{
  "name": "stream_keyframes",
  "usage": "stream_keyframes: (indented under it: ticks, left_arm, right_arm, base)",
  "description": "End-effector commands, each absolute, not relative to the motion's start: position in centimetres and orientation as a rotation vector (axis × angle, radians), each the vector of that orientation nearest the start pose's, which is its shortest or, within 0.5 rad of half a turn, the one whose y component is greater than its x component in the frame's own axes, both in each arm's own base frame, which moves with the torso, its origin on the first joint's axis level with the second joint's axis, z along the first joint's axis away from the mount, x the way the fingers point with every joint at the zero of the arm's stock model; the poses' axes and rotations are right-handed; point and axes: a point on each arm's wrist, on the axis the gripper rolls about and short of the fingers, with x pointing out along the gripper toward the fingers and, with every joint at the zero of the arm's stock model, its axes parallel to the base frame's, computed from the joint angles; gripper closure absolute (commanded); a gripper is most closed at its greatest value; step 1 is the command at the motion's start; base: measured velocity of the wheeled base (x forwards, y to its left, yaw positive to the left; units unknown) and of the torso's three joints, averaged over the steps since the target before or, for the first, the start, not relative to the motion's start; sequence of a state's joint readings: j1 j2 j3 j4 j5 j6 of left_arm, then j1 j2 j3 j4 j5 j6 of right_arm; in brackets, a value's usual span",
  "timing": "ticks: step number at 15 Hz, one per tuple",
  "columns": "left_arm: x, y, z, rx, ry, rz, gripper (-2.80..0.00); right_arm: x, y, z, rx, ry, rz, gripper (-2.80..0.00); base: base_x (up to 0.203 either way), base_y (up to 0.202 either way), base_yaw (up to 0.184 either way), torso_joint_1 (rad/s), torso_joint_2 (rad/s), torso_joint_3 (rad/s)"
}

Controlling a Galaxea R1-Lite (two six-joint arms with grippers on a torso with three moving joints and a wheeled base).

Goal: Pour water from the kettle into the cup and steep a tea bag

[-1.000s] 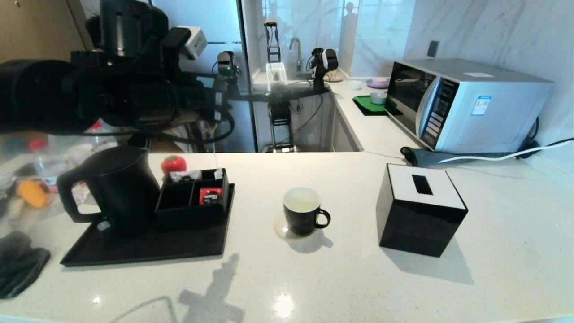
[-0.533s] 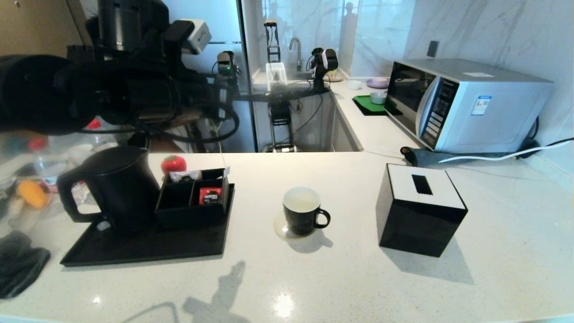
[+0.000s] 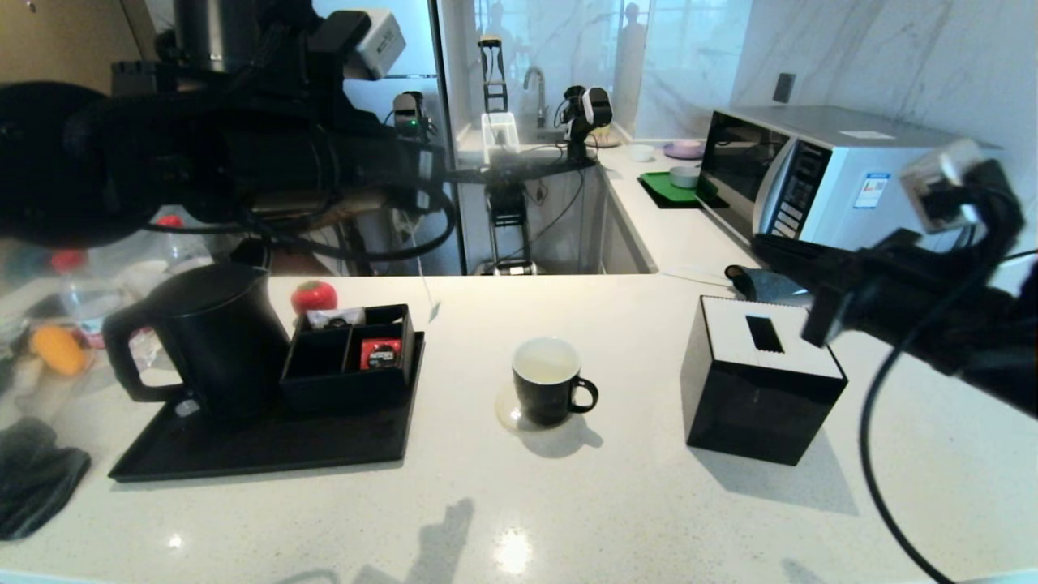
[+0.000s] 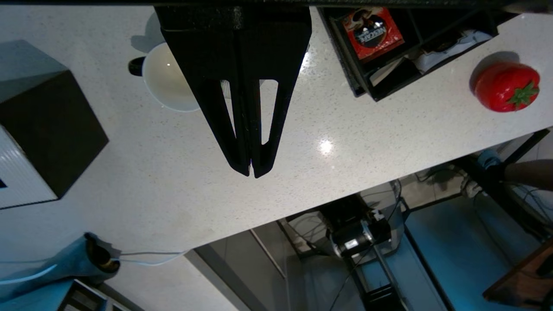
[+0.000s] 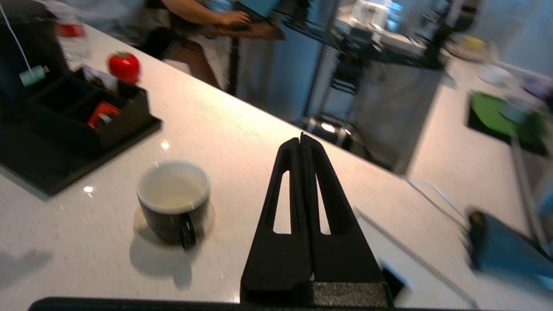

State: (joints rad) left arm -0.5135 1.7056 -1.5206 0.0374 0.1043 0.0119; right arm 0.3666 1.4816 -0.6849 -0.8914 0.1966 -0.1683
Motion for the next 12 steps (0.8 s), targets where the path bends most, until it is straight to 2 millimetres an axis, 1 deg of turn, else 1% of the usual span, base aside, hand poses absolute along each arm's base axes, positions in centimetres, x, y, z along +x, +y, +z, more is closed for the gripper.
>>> stream_keyframes:
  ticks: [1, 2, 3, 6, 10, 12]
  left_arm:
    - [28.0, -16.2, 31.9, 0.081, 0.206, -0.424, 0.00]
    - [27.9, -16.2, 32.0, 0.079, 0.202, -0.428, 0.00]
    - [27.8, -16.3, 32.0, 0.078, 0.202, -0.432, 0.00]
    - [27.8, -16.2, 32.0, 0.075, 0.201, -0.430, 0.00]
    - [28.1, -16.3, 32.0, 0.064, 0.174, -0.428, 0.00]
    - [28.2, -16.4, 32.1, 0.058, 0.157, -0.429, 0.00]
  right_arm:
    - [29.3, 13.3, 21.3, -0.159, -0.098, 0.675, -2.80]
    - [30.2, 14.3, 21.5, -0.155, -0.121, 0.725, -2.80]
    - [30.7, 15.4, 21.4, -0.149, -0.132, 0.777, -2.80]
    - [30.6, 18.8, 21.1, -0.109, -0.130, 0.886, -2.80]
    - [30.0, 22.0, 21.3, -0.102, -0.157, 0.970, -2.80]
    - [29.8, 23.3, 20.9, -0.101, -0.154, 1.001, -2.80]
  base:
    - [0.000, 0.000, 0.000, 0.000, 0.00, 0.000]
    - [0.000, 0.000, 0.000, 0.000, 0.00, 0.000]
    - [0.000, 0.000, 0.000, 0.000, 0.00, 0.000]
    - [0.000, 0.000, 0.000, 0.000, 0.00, 0.000]
    - [0.000, 0.000, 0.000, 0.000, 0.00, 0.000]
    - [0.000, 0.000, 0.000, 0.000, 0.00, 0.000]
